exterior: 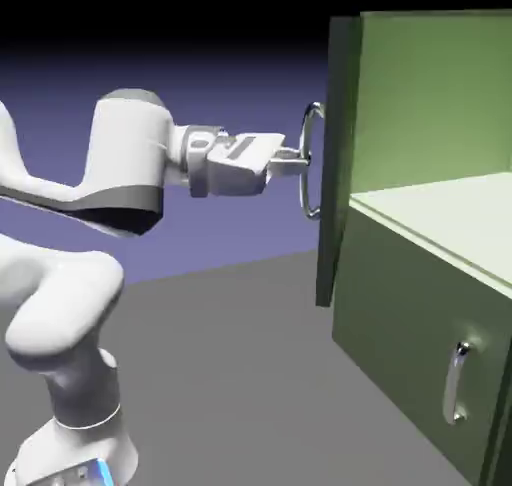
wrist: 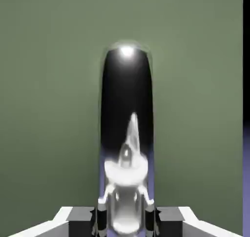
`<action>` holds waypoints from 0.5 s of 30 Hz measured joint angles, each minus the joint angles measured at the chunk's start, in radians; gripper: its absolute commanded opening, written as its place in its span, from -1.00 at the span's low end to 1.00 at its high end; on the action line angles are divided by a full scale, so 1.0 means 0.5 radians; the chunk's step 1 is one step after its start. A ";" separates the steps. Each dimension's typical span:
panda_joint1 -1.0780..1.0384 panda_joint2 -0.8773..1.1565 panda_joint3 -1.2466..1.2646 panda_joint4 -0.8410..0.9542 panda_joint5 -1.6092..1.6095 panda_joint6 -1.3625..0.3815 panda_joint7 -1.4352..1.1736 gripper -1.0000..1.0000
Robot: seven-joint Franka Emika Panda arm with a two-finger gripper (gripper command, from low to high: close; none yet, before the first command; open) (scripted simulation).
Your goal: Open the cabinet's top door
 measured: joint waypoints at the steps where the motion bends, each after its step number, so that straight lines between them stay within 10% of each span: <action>1: -0.072 -0.033 0.043 -0.011 0.038 0.044 0.001 -1.00; 15: -0.217 -0.312 0.085 -0.325 1.144 0.071 -1.060 -1.00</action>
